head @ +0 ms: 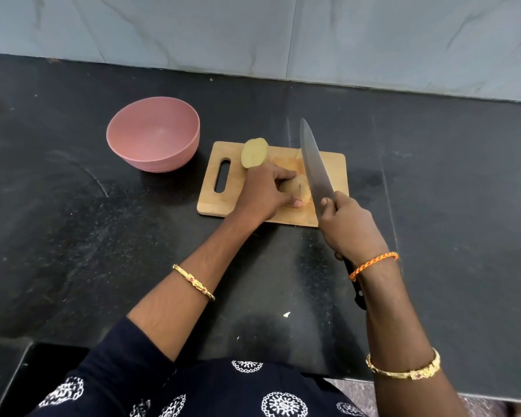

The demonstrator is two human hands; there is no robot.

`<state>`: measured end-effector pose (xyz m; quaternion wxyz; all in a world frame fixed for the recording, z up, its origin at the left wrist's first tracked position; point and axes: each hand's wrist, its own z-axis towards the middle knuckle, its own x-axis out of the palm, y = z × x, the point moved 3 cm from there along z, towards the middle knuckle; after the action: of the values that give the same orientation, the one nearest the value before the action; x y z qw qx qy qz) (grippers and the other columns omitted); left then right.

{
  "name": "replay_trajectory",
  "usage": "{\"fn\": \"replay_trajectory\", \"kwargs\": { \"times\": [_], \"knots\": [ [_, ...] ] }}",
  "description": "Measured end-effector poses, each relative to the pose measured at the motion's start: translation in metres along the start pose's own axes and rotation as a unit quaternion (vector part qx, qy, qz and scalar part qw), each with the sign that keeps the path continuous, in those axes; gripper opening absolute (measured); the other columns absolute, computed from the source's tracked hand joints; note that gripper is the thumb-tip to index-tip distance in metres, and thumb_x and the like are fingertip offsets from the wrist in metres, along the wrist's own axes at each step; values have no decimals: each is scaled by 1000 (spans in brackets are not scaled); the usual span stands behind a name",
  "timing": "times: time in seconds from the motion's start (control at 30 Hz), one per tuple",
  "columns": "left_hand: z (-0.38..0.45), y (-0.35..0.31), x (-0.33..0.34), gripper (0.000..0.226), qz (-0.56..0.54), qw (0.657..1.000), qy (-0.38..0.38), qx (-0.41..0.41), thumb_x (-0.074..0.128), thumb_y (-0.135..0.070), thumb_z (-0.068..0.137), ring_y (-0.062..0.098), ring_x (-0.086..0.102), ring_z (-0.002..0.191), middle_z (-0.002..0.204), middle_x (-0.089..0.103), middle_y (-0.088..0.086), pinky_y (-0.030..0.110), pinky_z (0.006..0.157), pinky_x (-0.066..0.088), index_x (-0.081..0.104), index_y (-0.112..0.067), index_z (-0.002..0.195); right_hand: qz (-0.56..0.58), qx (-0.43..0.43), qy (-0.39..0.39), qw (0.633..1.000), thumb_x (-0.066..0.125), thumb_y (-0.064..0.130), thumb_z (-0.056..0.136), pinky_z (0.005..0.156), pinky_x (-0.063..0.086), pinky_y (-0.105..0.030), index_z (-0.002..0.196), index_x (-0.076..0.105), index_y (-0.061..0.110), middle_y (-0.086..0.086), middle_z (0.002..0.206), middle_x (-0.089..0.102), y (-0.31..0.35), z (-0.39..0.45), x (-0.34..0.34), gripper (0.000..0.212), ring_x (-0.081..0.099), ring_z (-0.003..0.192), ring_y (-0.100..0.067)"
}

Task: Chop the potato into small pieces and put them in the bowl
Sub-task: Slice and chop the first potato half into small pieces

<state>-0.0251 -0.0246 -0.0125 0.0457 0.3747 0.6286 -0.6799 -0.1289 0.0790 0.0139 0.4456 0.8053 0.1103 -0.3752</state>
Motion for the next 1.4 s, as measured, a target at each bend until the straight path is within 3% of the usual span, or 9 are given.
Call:
{"fn": "replay_trajectory", "kwargs": {
  "times": [0.27, 0.4, 0.63, 0.8, 0.9, 1.1, 1.2, 1.33, 1.4],
  "knots": [
    [-1, 0, 1, 64, 1, 1000, -9, 9, 85, -14, 63, 15, 56, 111, 121, 60, 4, 19, 93, 42, 61, -8, 122, -41, 4, -14, 999, 32, 29, 101, 79, 47, -43, 100, 43, 11, -3, 73, 36, 3, -4, 9, 21, 54, 90, -37],
    [-2, -1, 2, 62, 10, 1000, -17, 14, 84, -14, 64, 15, 55, 109, 118, 62, 4, 21, 93, 43, 61, -8, 121, -49, 15, 4, 999, 31, 29, 101, 84, 47, -45, 109, 44, 9, -8, 82, 43, -1, -9, 15, 25, 54, 96, -40],
    [-1, 0, 3, 61, 14, 999, -19, 22, 85, -14, 63, 16, 56, 108, 114, 63, 4, 31, 97, 47, 63, -8, 120, -54, 22, 1, 998, 31, 28, 101, 74, 41, -38, 108, 43, 9, -2, 69, 32, -10, -16, 22, 24, 52, 89, -37],
    [1, 2, 2, 61, 16, 999, -30, 28, 86, -15, 62, 13, 56, 107, 114, 64, 3, 18, 91, 43, 64, -8, 118, -64, 33, 17, 997, 31, 29, 101, 72, 44, -39, 97, 40, 13, -5, 72, 40, -20, -28, 28, 19, 54, 85, -37],
    [0, 2, 2, 61, 12, 999, -30, 27, 86, -15, 61, 15, 57, 109, 116, 64, 4, 21, 95, 44, 64, -8, 118, -66, 41, 25, 997, 32, 31, 100, 75, 48, -41, 93, 39, 16, -11, 82, 50, -27, -33, 27, 19, 57, 86, -38],
    [-1, 4, -1, 63, -9, 1000, -23, 19, 87, -15, 59, 12, 58, 107, 117, 65, 3, 14, 88, 43, 64, -7, 117, -81, 39, 43, 995, 32, 31, 100, 78, 51, -45, 100, 44, 15, -15, 91, 58, -28, -36, 23, 21, 59, 85, -34],
    [0, 3, -2, 63, -2, 1000, -10, 22, 86, -15, 61, 14, 58, 110, 118, 64, 4, 18, 93, 44, 63, -7, 119, -78, 47, 41, 995, 32, 30, 100, 78, 50, -43, 98, 43, 15, -15, 96, 58, -25, -36, 24, 19, 59, 88, -33],
    [0, 2, -4, 60, 14, 999, 12, 34, 83, -12, 66, 13, 56, 112, 120, 64, 5, 6, 85, 37, 61, -7, 121, -86, 44, 27, 995, 34, 28, 100, 75, 42, -37, 106, 46, 11, -20, 107, 55, -16, -28, 24, 22, 56, 97, -40],
    [-1, 2, -4, 59, 9, 1000, 6, 29, 82, -10, 67, 13, 56, 113, 121, 64, 4, 7, 86, 38, 61, -7, 122, -71, 44, 35, 996, 35, 27, 99, 78, 42, -36, 107, 49, 10, -22, 110, 54, -13, -23, 20, 23, 55, 97, -40]
  ]
}}
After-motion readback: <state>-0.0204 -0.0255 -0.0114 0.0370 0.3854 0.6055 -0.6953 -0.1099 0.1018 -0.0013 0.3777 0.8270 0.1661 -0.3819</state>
